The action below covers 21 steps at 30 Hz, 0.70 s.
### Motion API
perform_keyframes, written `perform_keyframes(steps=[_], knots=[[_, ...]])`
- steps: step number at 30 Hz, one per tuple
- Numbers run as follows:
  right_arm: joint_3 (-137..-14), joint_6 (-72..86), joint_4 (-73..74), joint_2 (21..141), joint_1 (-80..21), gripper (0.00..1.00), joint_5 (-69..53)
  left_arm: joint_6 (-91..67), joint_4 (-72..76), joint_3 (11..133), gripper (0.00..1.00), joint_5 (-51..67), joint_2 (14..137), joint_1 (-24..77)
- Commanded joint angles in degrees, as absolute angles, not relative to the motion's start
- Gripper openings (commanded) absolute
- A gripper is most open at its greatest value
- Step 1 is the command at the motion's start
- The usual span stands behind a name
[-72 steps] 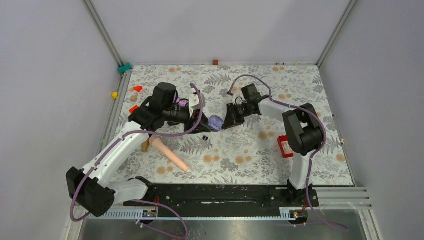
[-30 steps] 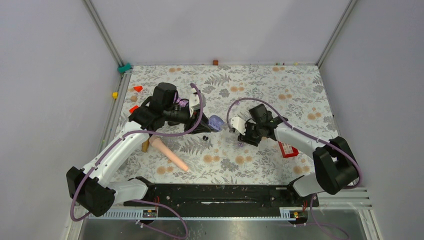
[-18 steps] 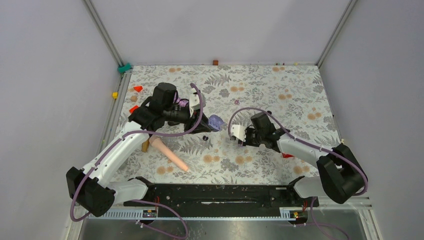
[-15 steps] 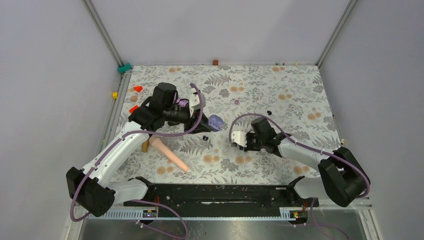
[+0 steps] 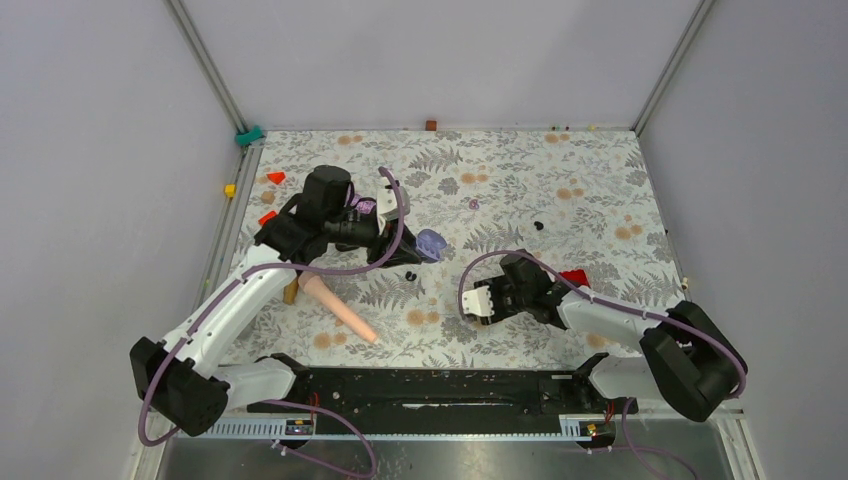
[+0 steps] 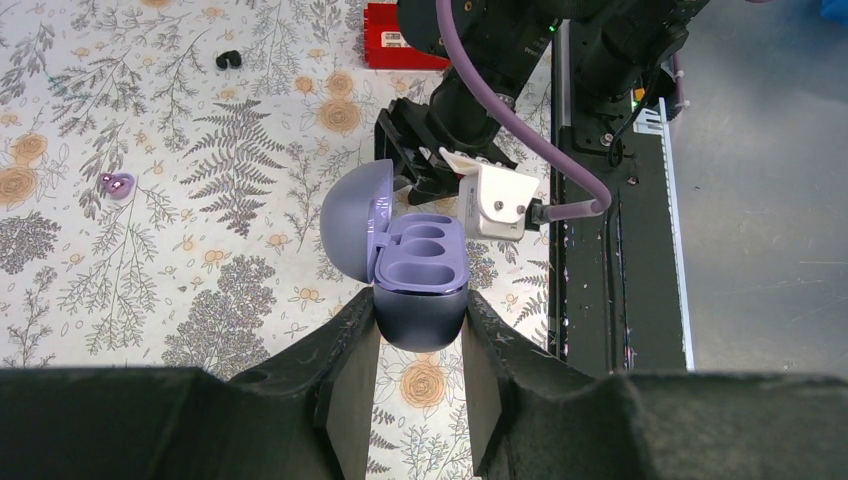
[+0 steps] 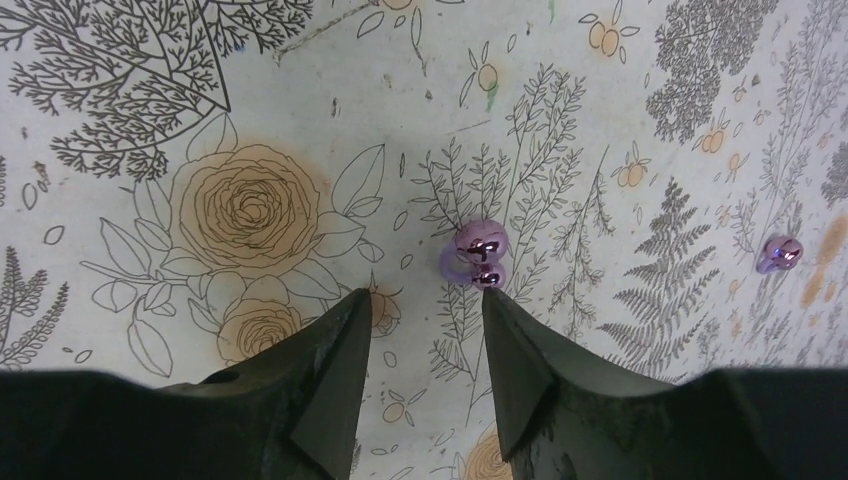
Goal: Insert the wireless bluetooth earbuds into the charging case
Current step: Adjust the earbud at the center of the board.
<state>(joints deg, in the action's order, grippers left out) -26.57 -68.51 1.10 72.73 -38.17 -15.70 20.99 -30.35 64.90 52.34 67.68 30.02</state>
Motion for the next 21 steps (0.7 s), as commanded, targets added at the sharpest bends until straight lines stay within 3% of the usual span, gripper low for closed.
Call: perform_keyframes(steps=[1, 8, 21], knots=[[-25.6, -72.7, -2.6, 74.1, -39.2, 0.53, -15.8, 21.6, -28.6, 67.3, 0.03, 52.3, 65.7, 30.1], [-23.1, -75.9, -6.5, 74.7, -40.2, 0.41, -15.5, 21.6, -28.6, 67.4, 0.03, 52.5, 66.0, 30.1], [-24.7, -76.9, -4.8, 77.8, -40.8, 0.40, -13.4, 21.5, -28.6, 67.5, 0.03, 52.6, 66.1, 30.1]])
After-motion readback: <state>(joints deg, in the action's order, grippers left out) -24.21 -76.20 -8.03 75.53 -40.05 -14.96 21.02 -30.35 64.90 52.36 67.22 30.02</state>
